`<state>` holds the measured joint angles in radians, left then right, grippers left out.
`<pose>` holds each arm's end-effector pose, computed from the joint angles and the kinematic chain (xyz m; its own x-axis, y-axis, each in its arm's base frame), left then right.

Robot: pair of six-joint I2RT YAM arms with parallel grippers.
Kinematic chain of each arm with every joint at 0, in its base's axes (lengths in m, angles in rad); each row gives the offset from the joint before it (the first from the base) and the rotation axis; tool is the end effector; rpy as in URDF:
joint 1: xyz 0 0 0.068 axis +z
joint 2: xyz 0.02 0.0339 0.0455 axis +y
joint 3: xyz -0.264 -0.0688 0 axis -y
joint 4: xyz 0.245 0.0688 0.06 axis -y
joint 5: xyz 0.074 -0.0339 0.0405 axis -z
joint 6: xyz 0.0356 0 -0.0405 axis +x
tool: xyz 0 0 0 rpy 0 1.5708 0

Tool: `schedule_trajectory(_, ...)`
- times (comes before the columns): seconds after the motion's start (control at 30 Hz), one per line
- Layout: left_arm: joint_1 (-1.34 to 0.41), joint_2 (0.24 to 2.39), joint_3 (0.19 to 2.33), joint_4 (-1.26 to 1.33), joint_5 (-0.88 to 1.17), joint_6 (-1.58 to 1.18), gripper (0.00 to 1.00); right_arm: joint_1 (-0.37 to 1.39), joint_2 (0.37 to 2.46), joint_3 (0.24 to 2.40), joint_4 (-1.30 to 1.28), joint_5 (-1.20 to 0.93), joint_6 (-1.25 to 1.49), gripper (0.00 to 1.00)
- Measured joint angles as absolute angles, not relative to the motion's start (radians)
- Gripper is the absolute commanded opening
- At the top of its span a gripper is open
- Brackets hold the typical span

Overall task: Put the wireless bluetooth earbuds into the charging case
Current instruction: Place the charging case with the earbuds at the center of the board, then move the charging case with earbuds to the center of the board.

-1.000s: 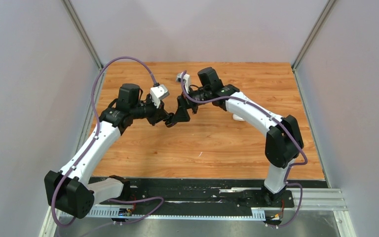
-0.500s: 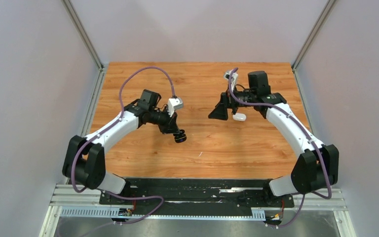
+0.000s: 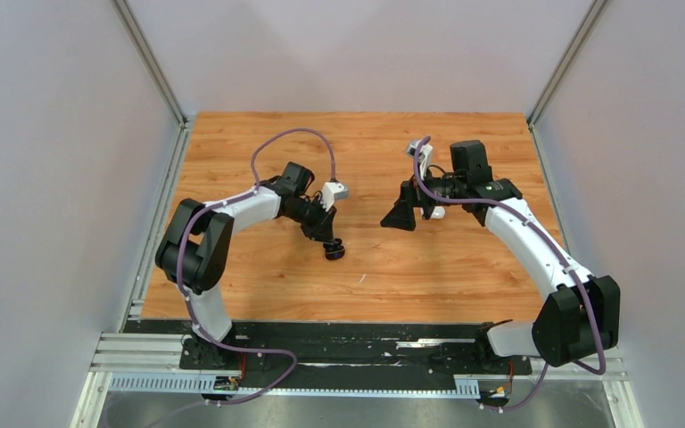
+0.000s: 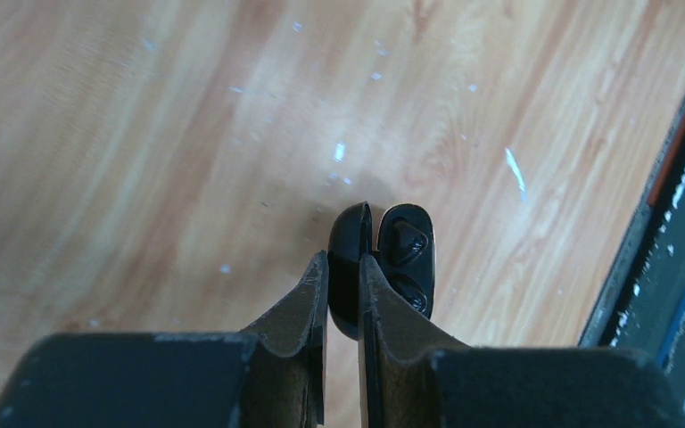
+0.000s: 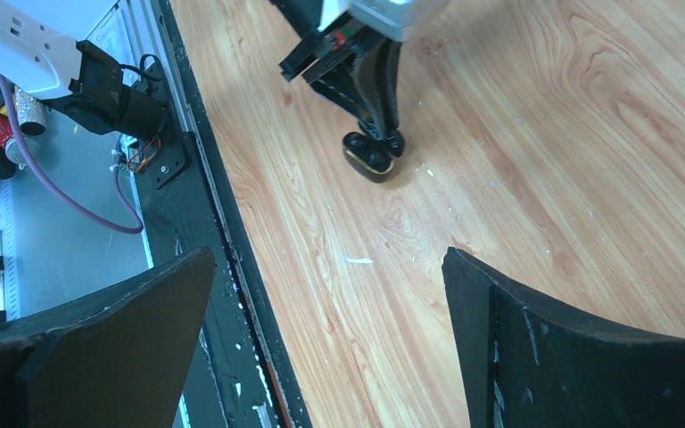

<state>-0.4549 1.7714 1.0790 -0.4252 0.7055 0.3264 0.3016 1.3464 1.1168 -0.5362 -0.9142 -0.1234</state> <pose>0.2987 -0.1718 0.1711 -0.5760 0.5534 -0.6016 0.8173 0.4030 -0.4118 0.2614 0.1108 0.3072 -0.5674 -0.2552 -0.7829 -0.8024 0.3848 0.4561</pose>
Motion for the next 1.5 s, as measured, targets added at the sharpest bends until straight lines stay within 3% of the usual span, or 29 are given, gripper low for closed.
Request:
schedule_trajectory(0.17,-0.456,1.869,1.173,-0.404,0.659,0.285,0.02,0.302,1.347,1.117,-0.536,-0.906,-0.129,0.99)
schedule_trajectory(0.33,-0.457,1.893,1.185,-0.372,0.619,0.258,0.2,0.302,1.36,1.117,-0.538,-0.891,-0.138,0.99)
schedule_trajectory(0.73,-0.458,1.906,1.235,-0.36,0.619,0.228,0.38,0.302,1.403,1.117,-0.55,-0.913,-0.246,0.98)
schedule_trajectory(1.07,-0.418,1.862,1.344,-0.468,0.63,0.158,0.42,0.414,1.637,1.241,-0.667,-0.923,-0.801,0.96)
schedule_trajectory(1.5,-0.162,1.466,1.404,-0.802,0.585,0.117,0.43,0.582,2.022,1.51,-0.773,-0.793,-1.282,0.9)
